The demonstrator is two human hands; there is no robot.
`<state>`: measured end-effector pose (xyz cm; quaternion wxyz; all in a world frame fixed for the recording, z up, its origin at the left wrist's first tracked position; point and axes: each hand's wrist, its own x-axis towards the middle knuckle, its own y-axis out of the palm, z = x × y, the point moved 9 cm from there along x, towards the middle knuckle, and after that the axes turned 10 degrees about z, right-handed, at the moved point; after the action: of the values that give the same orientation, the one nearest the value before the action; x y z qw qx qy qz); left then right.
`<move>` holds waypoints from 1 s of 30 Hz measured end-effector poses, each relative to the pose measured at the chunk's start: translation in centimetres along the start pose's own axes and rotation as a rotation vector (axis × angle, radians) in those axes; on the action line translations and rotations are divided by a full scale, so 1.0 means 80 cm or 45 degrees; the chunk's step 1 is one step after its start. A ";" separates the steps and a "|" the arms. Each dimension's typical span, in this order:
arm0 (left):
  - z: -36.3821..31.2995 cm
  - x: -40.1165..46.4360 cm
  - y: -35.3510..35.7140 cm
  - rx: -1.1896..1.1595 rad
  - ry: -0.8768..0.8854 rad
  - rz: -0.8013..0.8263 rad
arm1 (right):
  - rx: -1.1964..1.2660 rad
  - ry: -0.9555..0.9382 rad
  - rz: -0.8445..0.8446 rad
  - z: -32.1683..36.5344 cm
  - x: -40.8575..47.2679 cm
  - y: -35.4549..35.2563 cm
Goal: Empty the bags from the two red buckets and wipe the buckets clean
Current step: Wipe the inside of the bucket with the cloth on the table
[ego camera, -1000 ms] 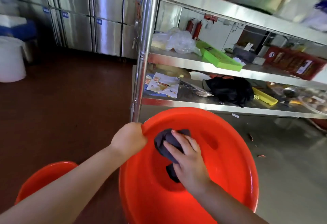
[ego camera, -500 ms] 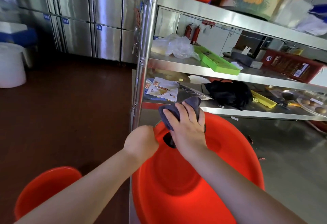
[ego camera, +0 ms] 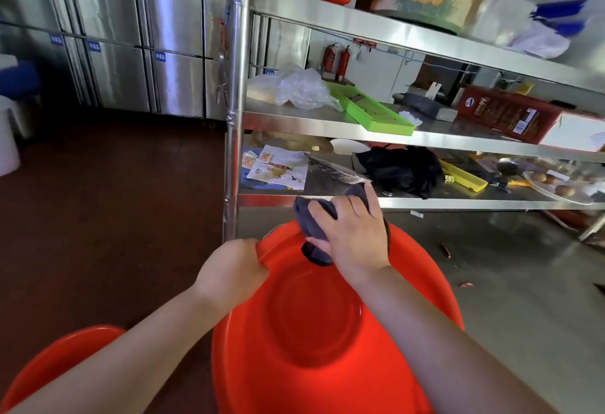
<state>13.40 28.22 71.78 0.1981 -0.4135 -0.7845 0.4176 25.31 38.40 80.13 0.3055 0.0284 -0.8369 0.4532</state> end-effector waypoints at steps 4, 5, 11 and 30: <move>0.023 -0.005 -0.006 -0.101 -0.090 -0.006 | -0.013 0.236 0.125 -0.059 -0.018 0.013; 0.027 -0.007 -0.006 -0.138 -0.102 -0.016 | 0.009 0.286 0.158 -0.071 -0.025 0.016; 0.030 -0.019 0.004 -0.219 -0.156 0.086 | 0.083 0.339 0.230 -0.089 -0.042 0.011; -0.044 -0.012 -0.026 0.193 0.222 -0.414 | -0.036 0.114 -0.063 -0.059 -0.031 0.006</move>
<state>15.26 28.57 75.54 0.3605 -0.2999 -0.7872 0.4005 29.46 41.77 80.29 0.3542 0.0244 -0.8277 0.4346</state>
